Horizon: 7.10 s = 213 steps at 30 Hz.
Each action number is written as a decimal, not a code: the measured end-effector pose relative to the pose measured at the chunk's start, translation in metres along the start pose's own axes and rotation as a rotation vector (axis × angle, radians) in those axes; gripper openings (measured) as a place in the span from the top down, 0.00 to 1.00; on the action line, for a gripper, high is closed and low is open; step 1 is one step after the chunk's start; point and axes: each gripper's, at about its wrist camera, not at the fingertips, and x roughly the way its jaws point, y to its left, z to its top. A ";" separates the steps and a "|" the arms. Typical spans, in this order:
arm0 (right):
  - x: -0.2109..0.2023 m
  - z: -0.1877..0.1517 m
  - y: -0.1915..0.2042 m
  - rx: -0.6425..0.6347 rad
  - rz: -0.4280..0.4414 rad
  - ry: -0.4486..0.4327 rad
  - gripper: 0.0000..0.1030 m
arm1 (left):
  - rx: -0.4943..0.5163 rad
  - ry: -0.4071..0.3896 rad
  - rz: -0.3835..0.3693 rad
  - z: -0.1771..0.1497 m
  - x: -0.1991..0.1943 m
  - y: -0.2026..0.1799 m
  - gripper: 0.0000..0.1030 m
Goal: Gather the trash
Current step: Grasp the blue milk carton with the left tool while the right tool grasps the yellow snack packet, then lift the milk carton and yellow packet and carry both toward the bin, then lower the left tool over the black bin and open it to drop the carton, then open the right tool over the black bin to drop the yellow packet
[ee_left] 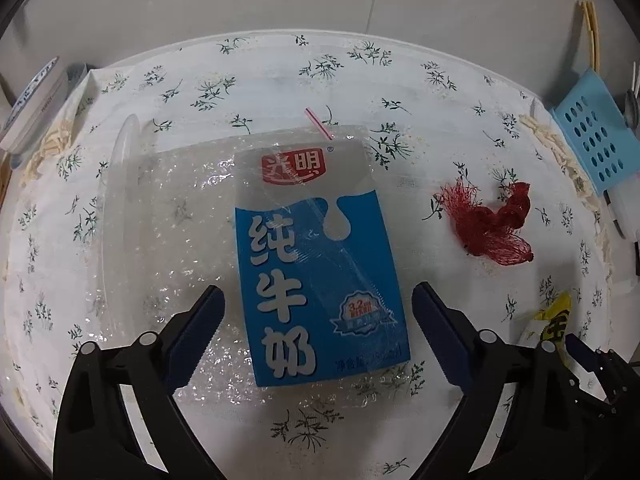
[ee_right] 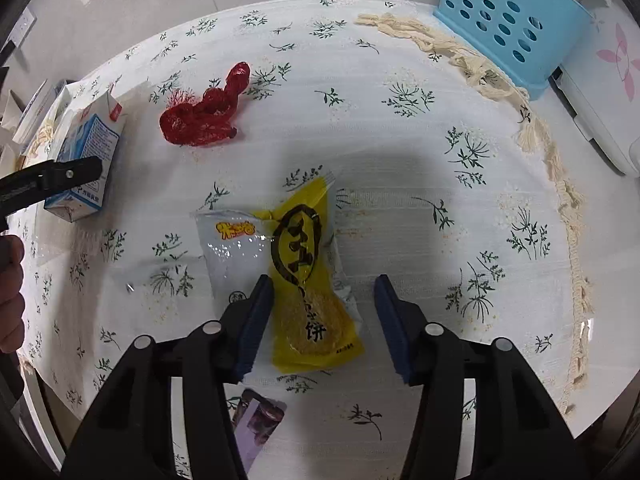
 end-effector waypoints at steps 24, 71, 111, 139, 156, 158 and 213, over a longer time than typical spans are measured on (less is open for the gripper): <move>0.001 0.003 -0.001 -0.002 -0.050 -0.011 0.83 | 0.022 -0.052 -0.011 -0.011 -0.036 0.003 0.39; -0.128 -0.055 0.036 0.010 -0.003 -0.265 0.84 | -0.007 -0.164 -0.037 -0.129 -0.148 0.037 0.39; -0.169 -0.174 0.072 -0.145 0.129 -0.267 0.84 | -0.088 -0.159 -0.033 -0.280 -0.181 0.050 0.39; -0.138 -0.239 0.075 -0.170 0.139 -0.170 0.84 | -0.083 -0.074 -0.059 -0.347 -0.142 0.058 0.39; -0.066 -0.273 0.078 -0.193 0.094 -0.060 0.84 | -0.069 0.006 -0.042 -0.384 -0.065 0.061 0.39; -0.057 -0.274 0.077 -0.190 0.096 -0.042 0.84 | -0.059 0.011 -0.029 -0.385 -0.058 0.061 0.39; 0.016 -0.285 0.100 -0.218 0.117 0.086 0.84 | -0.066 -0.023 -0.053 -0.386 -0.043 0.093 0.06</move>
